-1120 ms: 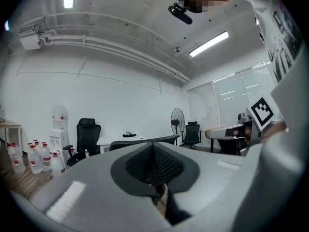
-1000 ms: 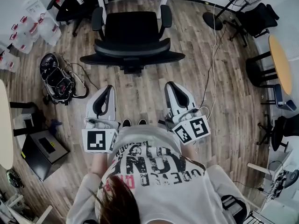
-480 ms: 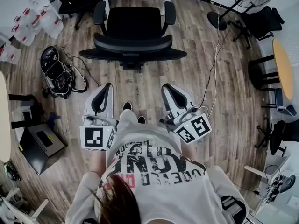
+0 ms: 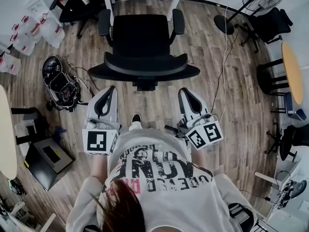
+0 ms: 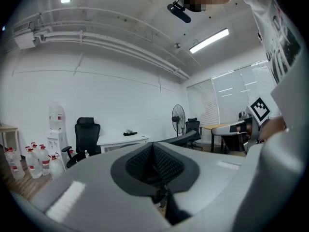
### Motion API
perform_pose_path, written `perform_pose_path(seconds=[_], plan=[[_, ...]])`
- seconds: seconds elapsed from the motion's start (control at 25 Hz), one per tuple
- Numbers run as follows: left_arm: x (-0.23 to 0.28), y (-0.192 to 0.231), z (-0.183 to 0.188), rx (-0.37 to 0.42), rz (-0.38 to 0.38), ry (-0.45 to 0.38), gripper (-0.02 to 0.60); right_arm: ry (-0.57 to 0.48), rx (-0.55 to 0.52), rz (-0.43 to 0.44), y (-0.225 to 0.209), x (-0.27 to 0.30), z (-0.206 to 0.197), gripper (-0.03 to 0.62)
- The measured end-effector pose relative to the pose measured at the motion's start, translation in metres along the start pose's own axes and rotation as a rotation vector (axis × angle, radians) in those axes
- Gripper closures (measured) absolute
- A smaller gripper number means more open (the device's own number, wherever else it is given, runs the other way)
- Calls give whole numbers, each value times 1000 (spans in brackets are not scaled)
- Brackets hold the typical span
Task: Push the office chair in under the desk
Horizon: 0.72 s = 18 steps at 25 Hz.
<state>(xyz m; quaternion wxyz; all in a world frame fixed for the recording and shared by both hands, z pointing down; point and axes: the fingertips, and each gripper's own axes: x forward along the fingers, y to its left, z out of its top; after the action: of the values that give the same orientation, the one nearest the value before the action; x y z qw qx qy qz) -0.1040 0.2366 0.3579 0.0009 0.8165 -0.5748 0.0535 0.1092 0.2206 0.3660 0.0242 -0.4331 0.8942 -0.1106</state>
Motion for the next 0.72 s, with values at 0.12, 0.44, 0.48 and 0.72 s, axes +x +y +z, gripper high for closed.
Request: perform_pose_path(seconds=[0.12,0.44,0.48,0.72], plan=[[12,14,-3,7,-23,3,569,5,-22,-53,-10,9,-3,563],[22,23,-15,9,-56,31,569,42,-14,-83,-11,23,-20,563],[22,24,-17,13,-56,35,569,44,-14,-81,-11,25,-20,563],[22,33,-16,12,-4,47,569,59,-25,-60,-19,35,-18,563]])
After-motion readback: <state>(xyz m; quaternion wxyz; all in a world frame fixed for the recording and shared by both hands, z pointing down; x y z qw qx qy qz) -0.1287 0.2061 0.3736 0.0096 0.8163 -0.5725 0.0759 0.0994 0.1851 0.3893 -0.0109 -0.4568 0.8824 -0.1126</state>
